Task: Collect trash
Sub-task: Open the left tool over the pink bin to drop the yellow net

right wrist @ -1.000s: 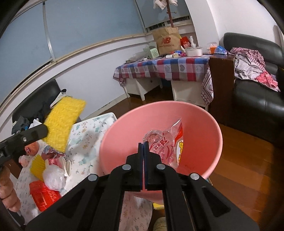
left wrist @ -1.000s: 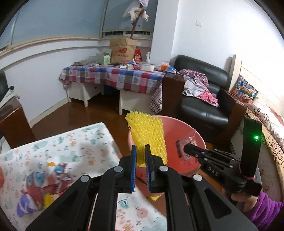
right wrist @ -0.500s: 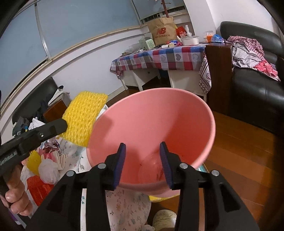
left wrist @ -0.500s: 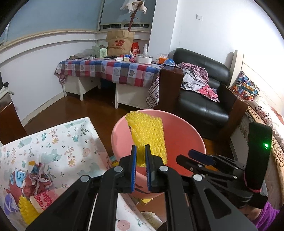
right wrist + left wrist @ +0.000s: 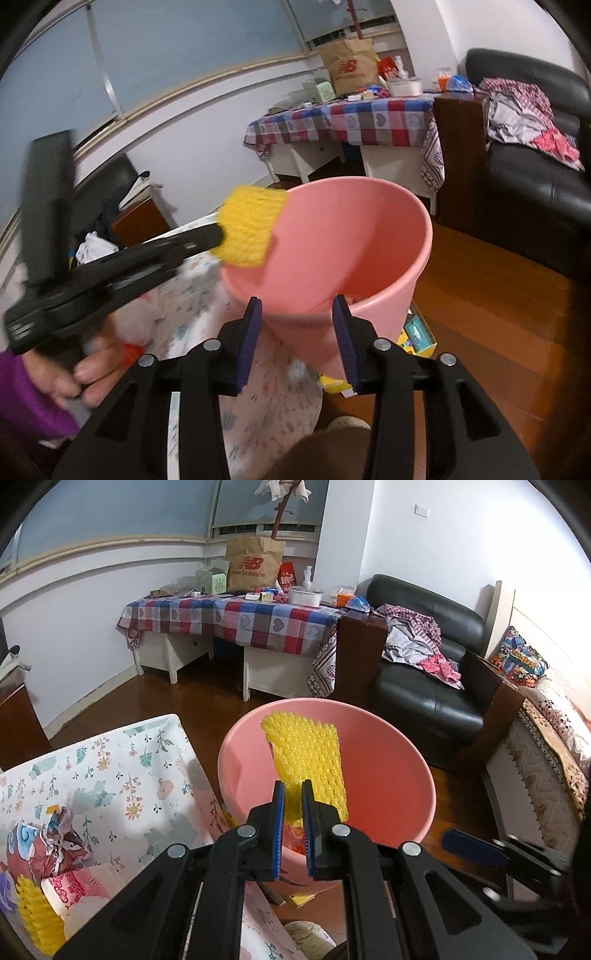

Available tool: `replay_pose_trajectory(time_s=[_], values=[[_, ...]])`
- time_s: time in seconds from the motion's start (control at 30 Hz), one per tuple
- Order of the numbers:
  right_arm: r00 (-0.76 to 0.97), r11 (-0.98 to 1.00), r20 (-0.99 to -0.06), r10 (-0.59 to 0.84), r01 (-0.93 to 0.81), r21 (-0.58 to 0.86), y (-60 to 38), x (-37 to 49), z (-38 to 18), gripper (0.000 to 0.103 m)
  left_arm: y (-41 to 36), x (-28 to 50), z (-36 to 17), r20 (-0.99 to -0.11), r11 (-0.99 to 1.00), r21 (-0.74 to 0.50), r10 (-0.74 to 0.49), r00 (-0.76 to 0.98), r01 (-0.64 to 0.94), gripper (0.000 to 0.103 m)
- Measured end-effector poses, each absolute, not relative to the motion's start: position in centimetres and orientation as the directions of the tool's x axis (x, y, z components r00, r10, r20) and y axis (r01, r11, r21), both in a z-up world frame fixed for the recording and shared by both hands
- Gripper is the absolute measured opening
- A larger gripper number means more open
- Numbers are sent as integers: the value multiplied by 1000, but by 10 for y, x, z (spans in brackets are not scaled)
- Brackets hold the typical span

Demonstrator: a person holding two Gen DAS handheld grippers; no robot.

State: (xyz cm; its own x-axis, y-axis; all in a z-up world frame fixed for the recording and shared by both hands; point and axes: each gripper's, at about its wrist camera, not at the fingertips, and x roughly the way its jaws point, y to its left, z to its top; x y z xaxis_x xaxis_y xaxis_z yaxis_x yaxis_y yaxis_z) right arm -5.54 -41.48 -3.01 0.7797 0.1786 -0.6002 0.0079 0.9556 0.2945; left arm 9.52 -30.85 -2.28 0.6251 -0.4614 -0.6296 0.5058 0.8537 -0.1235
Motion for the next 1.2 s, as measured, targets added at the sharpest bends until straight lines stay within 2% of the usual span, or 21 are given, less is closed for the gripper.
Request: replay_pose_trajectory(time_s=[0.3,0.57,0.73,1.2], values=[[773,971,-630,77,85,223,-412,-122,-3,40,-324,100,-36,-642,844,-125,-469,607,521,9],[803,940,-592,-72,252,228,-422,-174,23,40,-335,97,-36,-641,820,-99,-485,594,563,10],[807,923,-579,-115,302,237,-411,-194,33,40,-331,91,-31,-637,813,-98,-494,592,573,36],[825,931,-547,-142,299,209,-375,-209,54,40,-284,64,7,-575,794,-140,-552,604,592,49]])
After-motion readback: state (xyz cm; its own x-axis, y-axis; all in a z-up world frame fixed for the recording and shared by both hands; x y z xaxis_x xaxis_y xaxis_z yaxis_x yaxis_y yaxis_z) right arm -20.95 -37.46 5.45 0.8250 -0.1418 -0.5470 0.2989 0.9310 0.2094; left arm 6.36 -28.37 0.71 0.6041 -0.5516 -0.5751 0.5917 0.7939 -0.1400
